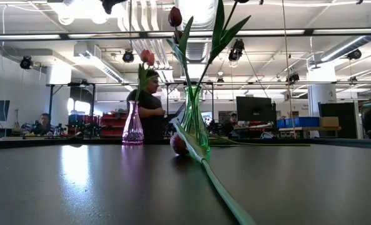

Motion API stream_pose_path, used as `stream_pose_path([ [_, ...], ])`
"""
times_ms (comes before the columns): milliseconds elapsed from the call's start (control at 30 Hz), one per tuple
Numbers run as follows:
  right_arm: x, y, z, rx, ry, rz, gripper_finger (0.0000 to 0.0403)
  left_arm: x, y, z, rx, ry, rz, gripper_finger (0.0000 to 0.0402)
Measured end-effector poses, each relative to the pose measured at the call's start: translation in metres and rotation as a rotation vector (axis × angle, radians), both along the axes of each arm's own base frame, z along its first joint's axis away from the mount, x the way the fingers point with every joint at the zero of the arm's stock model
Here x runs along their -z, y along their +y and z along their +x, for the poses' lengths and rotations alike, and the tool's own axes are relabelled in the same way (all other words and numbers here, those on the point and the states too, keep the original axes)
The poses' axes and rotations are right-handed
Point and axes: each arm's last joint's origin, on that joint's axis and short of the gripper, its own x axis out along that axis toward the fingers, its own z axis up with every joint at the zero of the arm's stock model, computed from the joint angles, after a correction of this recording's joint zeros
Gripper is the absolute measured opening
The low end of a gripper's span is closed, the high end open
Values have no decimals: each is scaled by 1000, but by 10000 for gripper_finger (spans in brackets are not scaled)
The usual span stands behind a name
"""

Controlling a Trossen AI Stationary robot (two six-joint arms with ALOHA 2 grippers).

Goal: Sort flowers into vase by color
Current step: Put the pink flower into the violet vase

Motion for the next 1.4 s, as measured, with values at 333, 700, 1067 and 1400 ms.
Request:
stream_pose_path([
  [333, -6, 3, -12, 25, 10, -15, 55, 67, 31, -21, -178, -74, -55, 0],
  [700, -1, 4, -6, 22, 26, -16, 18, 114, 71, -9, -237, -11, -128, 0],
  [1067, -1, 8, -5, 31, 28, -16, 18, 138, 97, 1, -249, 9, -141, 0],
  [1400, -1, 8, -5, 31, 27, -13, 18, 151, 102, 4, -233, 60, -190, 5],
])
